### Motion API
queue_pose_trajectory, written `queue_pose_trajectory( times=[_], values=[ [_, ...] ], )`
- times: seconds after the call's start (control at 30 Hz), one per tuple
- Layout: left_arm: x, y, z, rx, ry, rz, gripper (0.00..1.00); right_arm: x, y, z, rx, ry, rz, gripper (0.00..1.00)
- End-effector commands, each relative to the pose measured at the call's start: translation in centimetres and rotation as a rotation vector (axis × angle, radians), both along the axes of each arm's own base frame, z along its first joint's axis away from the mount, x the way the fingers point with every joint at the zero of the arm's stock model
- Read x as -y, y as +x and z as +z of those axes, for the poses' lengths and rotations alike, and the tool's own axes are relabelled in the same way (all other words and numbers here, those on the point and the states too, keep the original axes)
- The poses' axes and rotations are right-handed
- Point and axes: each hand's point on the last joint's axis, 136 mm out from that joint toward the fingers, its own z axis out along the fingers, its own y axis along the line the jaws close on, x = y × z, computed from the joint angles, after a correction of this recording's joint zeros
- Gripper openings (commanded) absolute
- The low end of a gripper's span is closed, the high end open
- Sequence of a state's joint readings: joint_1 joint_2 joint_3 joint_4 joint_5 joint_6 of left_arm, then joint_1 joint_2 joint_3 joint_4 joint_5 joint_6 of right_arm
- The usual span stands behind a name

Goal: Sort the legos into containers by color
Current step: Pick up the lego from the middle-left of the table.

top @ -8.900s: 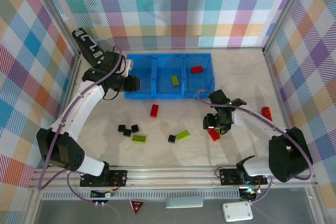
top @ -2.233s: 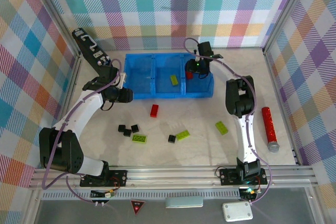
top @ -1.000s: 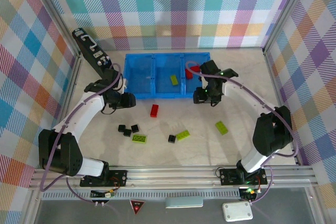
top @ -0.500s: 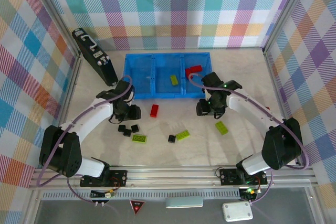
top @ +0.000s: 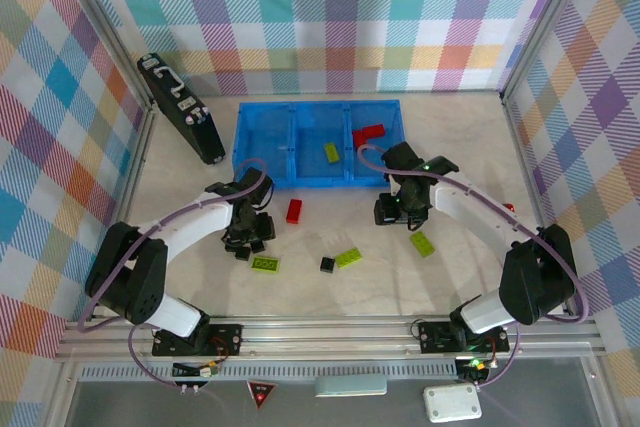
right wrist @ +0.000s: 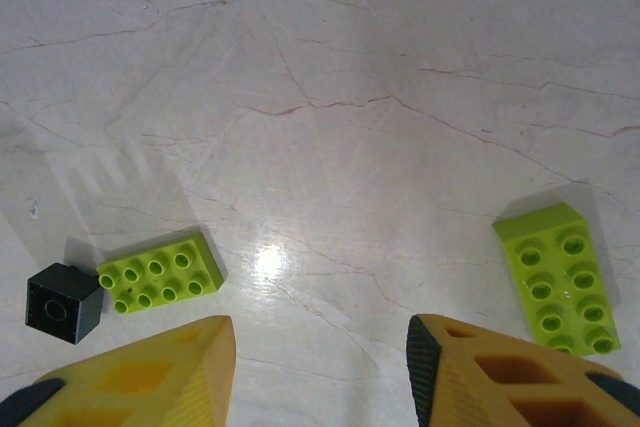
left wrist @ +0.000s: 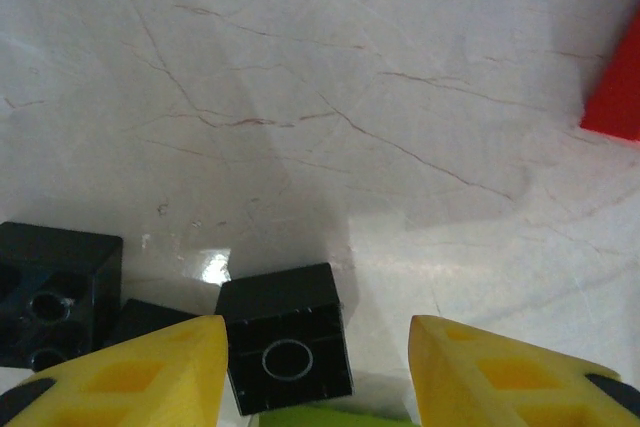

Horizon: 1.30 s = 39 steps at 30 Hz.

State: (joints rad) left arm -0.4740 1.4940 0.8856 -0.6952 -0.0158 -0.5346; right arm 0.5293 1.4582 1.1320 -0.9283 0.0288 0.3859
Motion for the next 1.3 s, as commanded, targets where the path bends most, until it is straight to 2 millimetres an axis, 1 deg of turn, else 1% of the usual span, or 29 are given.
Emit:
queue_pose_trajectory(
  times=[0.0,0.3,0.6,0.83,1.07,1.27],
  values=[
    [-0.6,-0.1,-0.8,-0.004,0.034,0.067,0.51,0.9,-0.8,0.7,0.013,-0.025,-0.018,0.51],
    [-1.0,-0.4,-1.0,0.0,0.06,0.084,0.51,1.1,-1.1,0.9,0.013,-0.028,-0.018,0.51],
    [-0.2,-0.7,-1.7,-0.025,0.047,0.069,0.49,1.0,-1.2,0.7,0.01,-0.027,-0.017,0.51],
    [0.6,-1.5,-2.1,-0.037,0.046,0.055,0.48,1.0,-1.3,0.6,0.009,-0.026,-0.019,0.51],
    [1.0,-2.1,-2.0,-0.036,0.053,0.038,0.46,1.0,-1.6,0.6,0.005,-0.027,-0.018,0.51],
    [1.3,-2.3,-1.9,-0.032,0.059,0.03,0.42,1.0,-1.6,0.1,-0.004,-0.034,-0.016,0.5]
  ],
)
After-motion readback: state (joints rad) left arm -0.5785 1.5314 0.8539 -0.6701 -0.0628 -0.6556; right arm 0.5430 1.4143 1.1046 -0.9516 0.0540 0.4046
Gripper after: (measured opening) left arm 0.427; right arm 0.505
